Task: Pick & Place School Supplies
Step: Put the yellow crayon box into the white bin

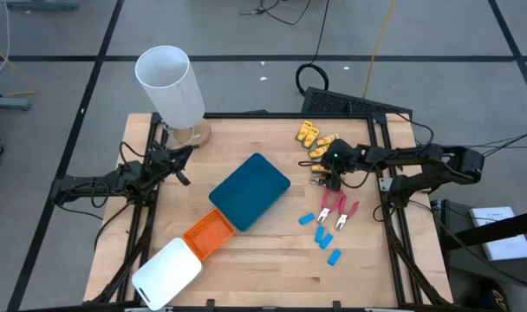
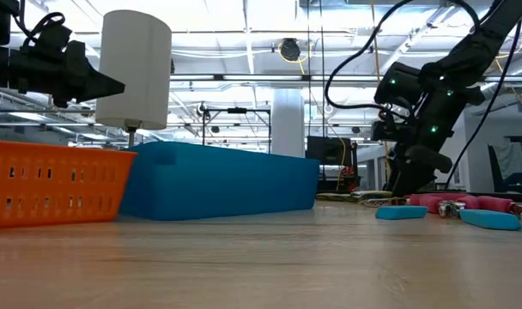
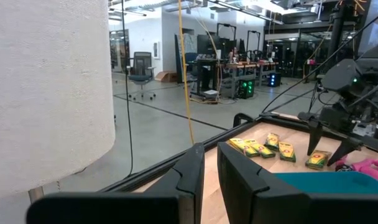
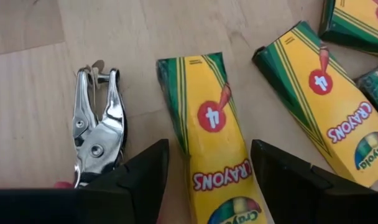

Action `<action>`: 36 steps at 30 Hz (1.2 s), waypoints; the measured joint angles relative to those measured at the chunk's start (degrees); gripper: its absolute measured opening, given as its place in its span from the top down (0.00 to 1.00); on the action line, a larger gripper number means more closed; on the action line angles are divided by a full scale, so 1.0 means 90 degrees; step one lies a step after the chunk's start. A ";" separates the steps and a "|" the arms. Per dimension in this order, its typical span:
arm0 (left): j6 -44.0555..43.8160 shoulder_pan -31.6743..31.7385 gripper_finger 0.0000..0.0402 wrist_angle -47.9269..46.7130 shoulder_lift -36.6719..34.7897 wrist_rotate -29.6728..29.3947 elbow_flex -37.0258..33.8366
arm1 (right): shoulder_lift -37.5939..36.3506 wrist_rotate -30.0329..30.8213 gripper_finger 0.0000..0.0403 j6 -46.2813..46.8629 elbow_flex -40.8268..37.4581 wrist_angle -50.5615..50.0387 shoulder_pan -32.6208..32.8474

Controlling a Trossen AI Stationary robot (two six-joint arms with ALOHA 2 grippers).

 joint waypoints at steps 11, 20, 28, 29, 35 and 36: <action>0.0000 0.0000 0.88 0.0001 0.0000 0.0000 0.0000 | 0.0047 -0.0027 0.60 0.0156 -0.0012 0.0010 0.0002; 0.0000 0.0000 0.88 0.0001 -0.0001 -0.0002 0.0000 | -0.0084 -0.0012 0.70 0.0153 -0.0038 0.0240 0.0002; 0.0000 0.0001 0.88 0.0001 -0.0001 0.0000 0.0000 | -0.0597 -0.0010 0.71 0.0112 -0.0044 0.0969 0.0005; 0.0000 0.0000 0.88 -0.0001 0.0001 -0.0002 0.0000 | -0.0667 -0.0013 0.71 0.0116 -0.0044 0.1096 0.0018; 0.0000 0.0002 0.88 0.0000 -0.0001 -0.0002 0.0000 | -0.0993 -0.0027 0.72 -0.0049 -0.0041 0.1690 0.0309; 0.0000 0.0001 0.88 -0.0001 0.0000 0.0000 0.0000 | -0.1012 -0.0028 0.72 -0.0082 -0.0040 0.1828 0.0374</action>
